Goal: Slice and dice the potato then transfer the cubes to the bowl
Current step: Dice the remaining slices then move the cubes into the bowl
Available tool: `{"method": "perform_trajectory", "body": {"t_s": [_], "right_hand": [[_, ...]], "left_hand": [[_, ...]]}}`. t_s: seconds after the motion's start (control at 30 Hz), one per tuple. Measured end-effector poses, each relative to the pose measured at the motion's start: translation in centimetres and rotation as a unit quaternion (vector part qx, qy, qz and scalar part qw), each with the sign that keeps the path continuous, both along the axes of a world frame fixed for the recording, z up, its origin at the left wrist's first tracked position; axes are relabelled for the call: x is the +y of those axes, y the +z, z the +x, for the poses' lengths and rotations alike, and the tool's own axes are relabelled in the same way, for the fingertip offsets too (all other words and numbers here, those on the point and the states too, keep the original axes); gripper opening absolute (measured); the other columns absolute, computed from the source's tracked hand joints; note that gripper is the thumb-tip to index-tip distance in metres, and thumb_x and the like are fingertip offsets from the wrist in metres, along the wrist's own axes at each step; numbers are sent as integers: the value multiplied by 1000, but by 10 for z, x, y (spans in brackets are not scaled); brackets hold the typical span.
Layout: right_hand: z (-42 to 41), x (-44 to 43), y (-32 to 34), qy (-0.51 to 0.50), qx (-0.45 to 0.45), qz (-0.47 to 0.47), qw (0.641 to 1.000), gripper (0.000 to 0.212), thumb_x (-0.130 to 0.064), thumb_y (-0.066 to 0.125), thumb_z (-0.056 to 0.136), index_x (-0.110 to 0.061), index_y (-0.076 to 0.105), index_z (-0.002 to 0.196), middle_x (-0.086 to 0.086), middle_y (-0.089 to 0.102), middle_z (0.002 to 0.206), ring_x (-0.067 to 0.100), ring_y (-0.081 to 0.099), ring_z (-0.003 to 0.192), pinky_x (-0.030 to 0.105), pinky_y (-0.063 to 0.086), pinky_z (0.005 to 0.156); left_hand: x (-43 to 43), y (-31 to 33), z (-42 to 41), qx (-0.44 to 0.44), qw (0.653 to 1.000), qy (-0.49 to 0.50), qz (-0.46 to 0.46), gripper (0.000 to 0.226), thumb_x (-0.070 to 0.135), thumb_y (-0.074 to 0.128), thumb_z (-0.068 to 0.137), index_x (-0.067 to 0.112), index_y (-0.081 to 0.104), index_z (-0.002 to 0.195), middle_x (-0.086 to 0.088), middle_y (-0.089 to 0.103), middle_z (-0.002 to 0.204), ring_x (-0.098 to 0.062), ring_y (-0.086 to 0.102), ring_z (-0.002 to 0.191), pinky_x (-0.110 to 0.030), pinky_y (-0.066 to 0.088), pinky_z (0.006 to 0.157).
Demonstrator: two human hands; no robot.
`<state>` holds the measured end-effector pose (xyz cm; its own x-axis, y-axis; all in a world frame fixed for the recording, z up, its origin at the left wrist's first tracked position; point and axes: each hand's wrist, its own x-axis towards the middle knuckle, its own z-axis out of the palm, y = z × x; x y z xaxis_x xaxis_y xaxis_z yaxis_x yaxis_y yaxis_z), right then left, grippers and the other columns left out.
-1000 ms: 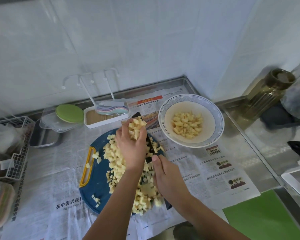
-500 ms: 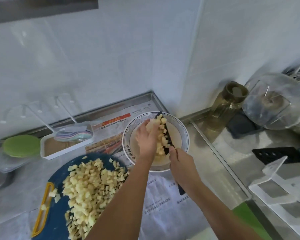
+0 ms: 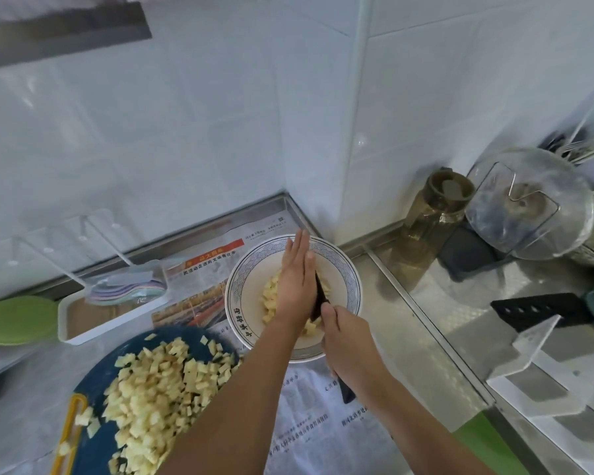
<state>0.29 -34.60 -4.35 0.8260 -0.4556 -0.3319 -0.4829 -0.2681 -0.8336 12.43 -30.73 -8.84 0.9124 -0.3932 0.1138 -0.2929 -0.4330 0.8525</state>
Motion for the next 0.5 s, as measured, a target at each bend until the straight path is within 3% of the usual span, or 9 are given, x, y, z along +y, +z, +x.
{"method": "perform_trajectory", "body": {"t_s": [0.1, 0.17, 0.23, 0.3, 0.37, 0.43, 0.5], "right_hand": [[-6, -1, 7, -16, -10, 31, 999, 45, -34, 31, 103, 0, 54, 84, 5, 45, 53, 14, 37, 39, 37, 42, 48], [-11, -2, 16, -48, -39, 67, 996, 44, -32, 32, 104, 1, 55, 86, 9, 46, 56, 13, 38, 36, 27, 38, 40], [-13, -6, 25, -75, -69, 85, 991, 43, -32, 33, 104, 0, 56, 86, 11, 48, 56, 13, 39, 35, 22, 36, 38], [-13, -12, 27, -70, -83, 57, 993, 43, -34, 33, 104, -4, 56, 84, 10, 50, 54, 12, 40, 35, 25, 38, 40], [-15, -16, 24, -49, -78, 5, 996, 43, -38, 33, 103, -9, 56, 81, 6, 52, 53, 10, 42, 37, 31, 42, 46], [-20, -16, 19, -22, -55, -34, 998, 43, -42, 35, 101, -11, 56, 79, 2, 53, 54, 10, 43, 39, 37, 47, 50], [-29, -11, 17, 5, -49, -38, 998, 43, -44, 37, 100, -10, 55, 79, 3, 53, 56, 13, 43, 41, 38, 46, 49]], "left_hand": [[7, -6, 7, 20, 999, 17, 44, 50, 34, 20, 105, 19, 23, 152, 5, 18, 159, -10, 2, 147, -32, 11, 118], [16, -11, 14, 39, 987, 18, 153, 48, 29, 20, 106, 17, 20, 152, -1, 13, 161, -17, -1, 148, -33, 5, 120], [26, -12, 17, 26, 972, 25, 230, 46, 27, 25, 105, 17, 28, 150, -3, 12, 161, -20, -3, 148, -32, 4, 120], [34, -6, 17, -5, 975, 52, 216, 39, 31, 36, 103, 17, 53, 135, -1, 21, 159, -19, 2, 148, -32, 14, 118], [41, 4, 17, -22, 978, 79, 191, 40, 40, 41, 100, 16, 72, 108, 4, 28, 155, -17, 0, 148, -32, 9, 118], [49, 12, 19, -42, 978, 82, 187, 50, 43, 38, 100, 14, 76, 87, 0, 32, 154, -16, -1, 148, -32, -3, 119], [59, 18, 21, -69, 971, 57, 221, 44, 34, 37, 103, 15, 75, 92, -3, 28, 156, -19, -2, 148, -35, -8, 120]]}}
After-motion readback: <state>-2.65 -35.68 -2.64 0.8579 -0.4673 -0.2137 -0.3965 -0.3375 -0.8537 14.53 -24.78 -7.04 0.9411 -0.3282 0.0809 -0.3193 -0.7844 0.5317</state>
